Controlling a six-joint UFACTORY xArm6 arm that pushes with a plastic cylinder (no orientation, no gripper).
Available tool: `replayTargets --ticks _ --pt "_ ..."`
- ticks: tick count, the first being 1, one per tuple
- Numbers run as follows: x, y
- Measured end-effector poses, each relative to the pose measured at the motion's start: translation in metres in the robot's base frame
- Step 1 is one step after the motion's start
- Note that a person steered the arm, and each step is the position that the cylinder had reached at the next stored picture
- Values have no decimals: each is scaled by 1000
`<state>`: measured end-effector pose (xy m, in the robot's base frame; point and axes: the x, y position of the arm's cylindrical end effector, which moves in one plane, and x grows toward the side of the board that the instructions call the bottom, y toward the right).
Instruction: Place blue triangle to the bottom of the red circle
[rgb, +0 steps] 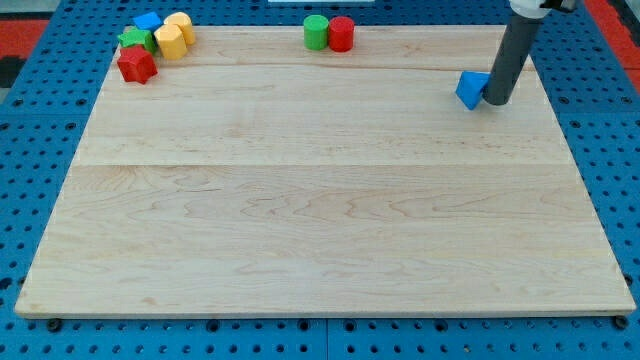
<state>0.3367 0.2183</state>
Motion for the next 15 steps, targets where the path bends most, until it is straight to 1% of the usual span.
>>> replayTargets --ticks 1,4,5,6,7,8,11,13,15 --pt "-11 -15" --pt "-15 -83" --pt "-18 -85" --pt "-19 -66" --pt "-21 -13" --pt "-32 -20" --pt "-39 -53" --pt "-52 -95" --pt "-52 -114"
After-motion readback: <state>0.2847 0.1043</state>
